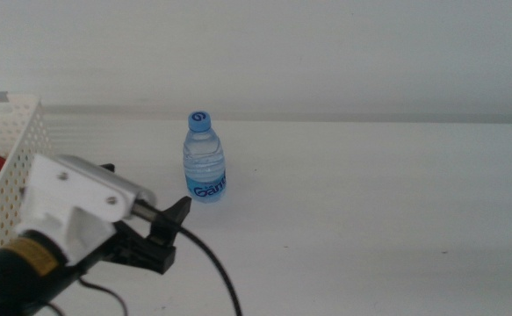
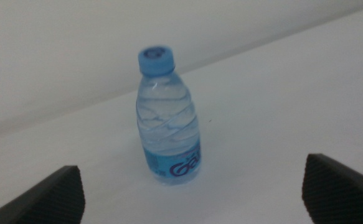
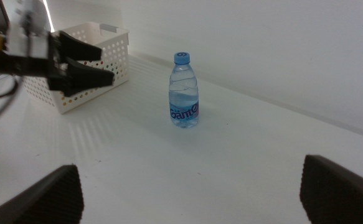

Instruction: Use arms to grab the bottles and put them into the dustbin to the left of the table.

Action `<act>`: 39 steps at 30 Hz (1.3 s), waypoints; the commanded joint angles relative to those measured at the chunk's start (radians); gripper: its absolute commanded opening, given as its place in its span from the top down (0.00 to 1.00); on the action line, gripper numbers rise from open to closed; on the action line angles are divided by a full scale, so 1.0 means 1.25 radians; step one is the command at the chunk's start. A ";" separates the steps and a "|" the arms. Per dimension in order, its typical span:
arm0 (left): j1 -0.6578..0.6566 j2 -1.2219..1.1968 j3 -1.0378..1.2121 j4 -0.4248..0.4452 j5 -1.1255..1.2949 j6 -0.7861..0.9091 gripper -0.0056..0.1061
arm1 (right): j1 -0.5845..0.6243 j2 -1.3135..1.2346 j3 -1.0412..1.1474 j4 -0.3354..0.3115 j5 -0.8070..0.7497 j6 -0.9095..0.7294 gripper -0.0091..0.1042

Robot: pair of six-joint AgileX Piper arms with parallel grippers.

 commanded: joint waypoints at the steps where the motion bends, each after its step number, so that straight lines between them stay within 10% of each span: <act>1: -0.008 0.084 0.001 0.003 -0.105 -0.008 0.11 | 0.002 -0.003 0.004 -0.002 -0.011 -0.001 0.10; 18: -0.008 0.528 -0.032 0.016 -0.621 -0.204 0.11 | 0.002 -0.003 0.004 -0.002 -0.011 -0.001 0.10; 39: -0.007 0.774 -0.248 -0.011 -0.637 -0.207 0.11 | 0.002 -0.003 0.004 -0.002 -0.011 -0.001 0.10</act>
